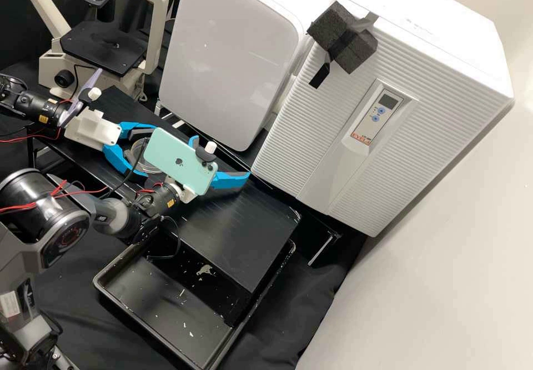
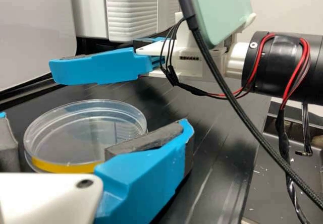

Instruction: Place the petri dish on the microscope

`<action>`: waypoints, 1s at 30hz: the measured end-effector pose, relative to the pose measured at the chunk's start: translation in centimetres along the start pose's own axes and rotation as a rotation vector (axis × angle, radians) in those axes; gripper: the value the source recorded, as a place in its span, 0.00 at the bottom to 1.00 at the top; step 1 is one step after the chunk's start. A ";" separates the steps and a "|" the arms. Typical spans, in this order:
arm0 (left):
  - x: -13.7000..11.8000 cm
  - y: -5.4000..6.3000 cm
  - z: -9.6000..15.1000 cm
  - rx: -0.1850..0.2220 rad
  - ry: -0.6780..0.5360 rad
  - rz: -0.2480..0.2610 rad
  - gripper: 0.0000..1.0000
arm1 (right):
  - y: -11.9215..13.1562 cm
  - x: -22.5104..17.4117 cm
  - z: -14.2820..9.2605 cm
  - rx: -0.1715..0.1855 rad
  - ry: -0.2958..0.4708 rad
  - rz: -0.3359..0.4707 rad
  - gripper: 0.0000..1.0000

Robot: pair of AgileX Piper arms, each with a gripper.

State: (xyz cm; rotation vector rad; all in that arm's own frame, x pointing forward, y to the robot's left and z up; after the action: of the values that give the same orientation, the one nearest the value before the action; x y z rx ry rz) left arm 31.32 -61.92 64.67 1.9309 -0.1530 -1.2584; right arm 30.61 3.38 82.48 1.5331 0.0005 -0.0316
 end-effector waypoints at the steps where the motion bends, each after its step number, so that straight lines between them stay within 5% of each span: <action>1: 0.0 0.0 0.0 0.000 0.000 0.000 0.00 | 0.0 0.0 0.0 0.000 0.000 0.000 1.00; 30: -0.4 -0.3 -0.3 -0.010 0.007 0.020 0.00 | 0.0 0.0 0.0 0.000 0.000 0.000 1.00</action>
State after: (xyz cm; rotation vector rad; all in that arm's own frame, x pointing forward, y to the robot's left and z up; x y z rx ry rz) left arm 31.26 -61.43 64.80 1.9209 -0.1618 -1.2368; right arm 30.61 3.38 82.48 1.5331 0.0005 -0.0316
